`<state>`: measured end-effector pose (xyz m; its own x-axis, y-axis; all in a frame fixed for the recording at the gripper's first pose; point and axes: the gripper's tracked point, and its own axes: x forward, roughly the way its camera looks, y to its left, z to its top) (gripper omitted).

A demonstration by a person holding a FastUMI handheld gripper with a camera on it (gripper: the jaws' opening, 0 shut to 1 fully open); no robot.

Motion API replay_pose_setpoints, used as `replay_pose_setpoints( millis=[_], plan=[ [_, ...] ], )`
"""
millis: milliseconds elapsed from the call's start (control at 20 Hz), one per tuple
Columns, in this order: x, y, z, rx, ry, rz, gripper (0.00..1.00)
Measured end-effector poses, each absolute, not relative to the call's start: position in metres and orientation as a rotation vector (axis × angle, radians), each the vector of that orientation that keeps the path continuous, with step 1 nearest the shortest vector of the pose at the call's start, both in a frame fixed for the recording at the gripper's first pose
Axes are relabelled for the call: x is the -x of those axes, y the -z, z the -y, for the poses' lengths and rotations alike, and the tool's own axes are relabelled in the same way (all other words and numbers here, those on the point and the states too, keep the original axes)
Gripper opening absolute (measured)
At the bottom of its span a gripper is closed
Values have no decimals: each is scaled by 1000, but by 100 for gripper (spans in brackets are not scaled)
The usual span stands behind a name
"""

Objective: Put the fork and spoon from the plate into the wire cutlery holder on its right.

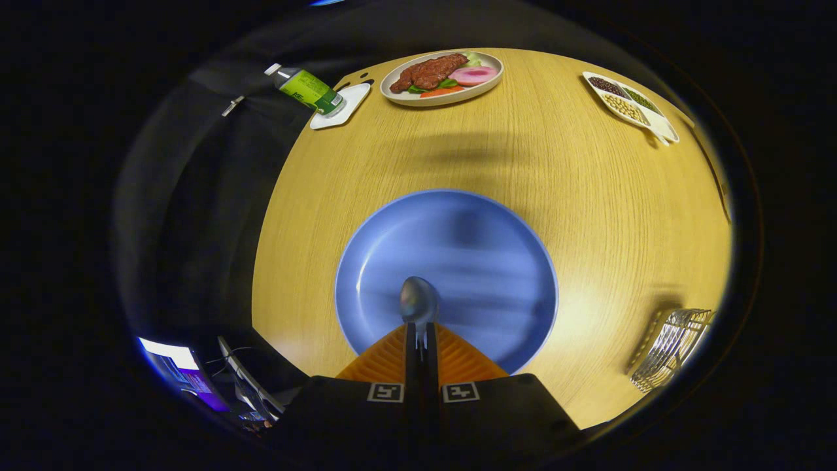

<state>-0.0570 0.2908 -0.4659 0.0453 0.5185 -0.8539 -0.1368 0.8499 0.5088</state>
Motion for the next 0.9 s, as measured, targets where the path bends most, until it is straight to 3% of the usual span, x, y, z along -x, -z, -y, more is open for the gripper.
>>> replay_pose_setpoints(
  millis=[350,600,650,700,900],
  plan=[
    [39,451,-297,-502,-481,-1415,5],
    [56,472,-283,-306,-513,-1442,5],
    [64,477,-284,-261,-543,-1454,11],
    [70,479,-284,-213,-563,-1464,26],
    [88,497,-287,-37,-616,-1502,28]
  ],
)
